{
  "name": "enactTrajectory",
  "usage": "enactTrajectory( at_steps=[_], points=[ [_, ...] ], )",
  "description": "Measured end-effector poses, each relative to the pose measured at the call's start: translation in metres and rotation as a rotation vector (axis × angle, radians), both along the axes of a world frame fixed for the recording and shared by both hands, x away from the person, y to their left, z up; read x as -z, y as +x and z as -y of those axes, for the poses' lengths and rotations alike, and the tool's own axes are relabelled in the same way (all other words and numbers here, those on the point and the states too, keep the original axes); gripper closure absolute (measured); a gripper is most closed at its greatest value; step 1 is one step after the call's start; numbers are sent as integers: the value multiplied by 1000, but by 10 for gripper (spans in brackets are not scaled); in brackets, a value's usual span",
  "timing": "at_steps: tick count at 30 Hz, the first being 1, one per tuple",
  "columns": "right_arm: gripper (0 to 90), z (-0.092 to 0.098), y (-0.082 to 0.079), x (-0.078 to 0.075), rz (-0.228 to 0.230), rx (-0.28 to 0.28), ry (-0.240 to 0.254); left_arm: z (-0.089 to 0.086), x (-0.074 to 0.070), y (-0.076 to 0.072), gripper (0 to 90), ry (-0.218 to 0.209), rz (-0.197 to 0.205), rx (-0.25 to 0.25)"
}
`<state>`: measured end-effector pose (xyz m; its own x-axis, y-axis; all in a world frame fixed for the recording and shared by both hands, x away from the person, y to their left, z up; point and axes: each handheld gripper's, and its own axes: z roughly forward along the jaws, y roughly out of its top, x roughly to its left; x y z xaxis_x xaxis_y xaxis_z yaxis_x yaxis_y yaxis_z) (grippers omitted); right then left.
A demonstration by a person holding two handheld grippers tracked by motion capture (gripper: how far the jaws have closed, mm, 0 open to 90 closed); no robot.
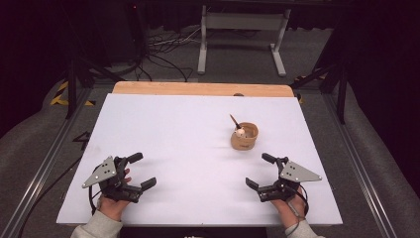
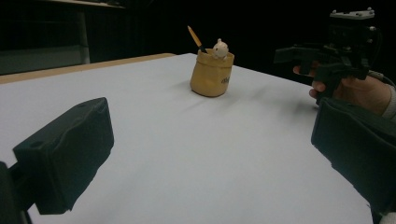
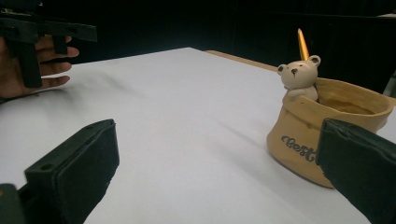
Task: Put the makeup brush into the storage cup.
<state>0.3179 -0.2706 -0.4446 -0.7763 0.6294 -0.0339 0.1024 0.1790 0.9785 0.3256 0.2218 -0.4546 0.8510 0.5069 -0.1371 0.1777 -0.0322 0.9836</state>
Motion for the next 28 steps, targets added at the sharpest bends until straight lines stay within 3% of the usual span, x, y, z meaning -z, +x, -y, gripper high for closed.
enactTrajectory(
  at_steps=[7, 28],
  points=[
    [0, -2, 2, 8, -30, 15, 4, 2, 1, 1, 0, 29, 3, -2],
    [0, 0, 1, 3, -6, 25, 23, 6, 1, 2, 0, 46, 14, -13]
  ],
)
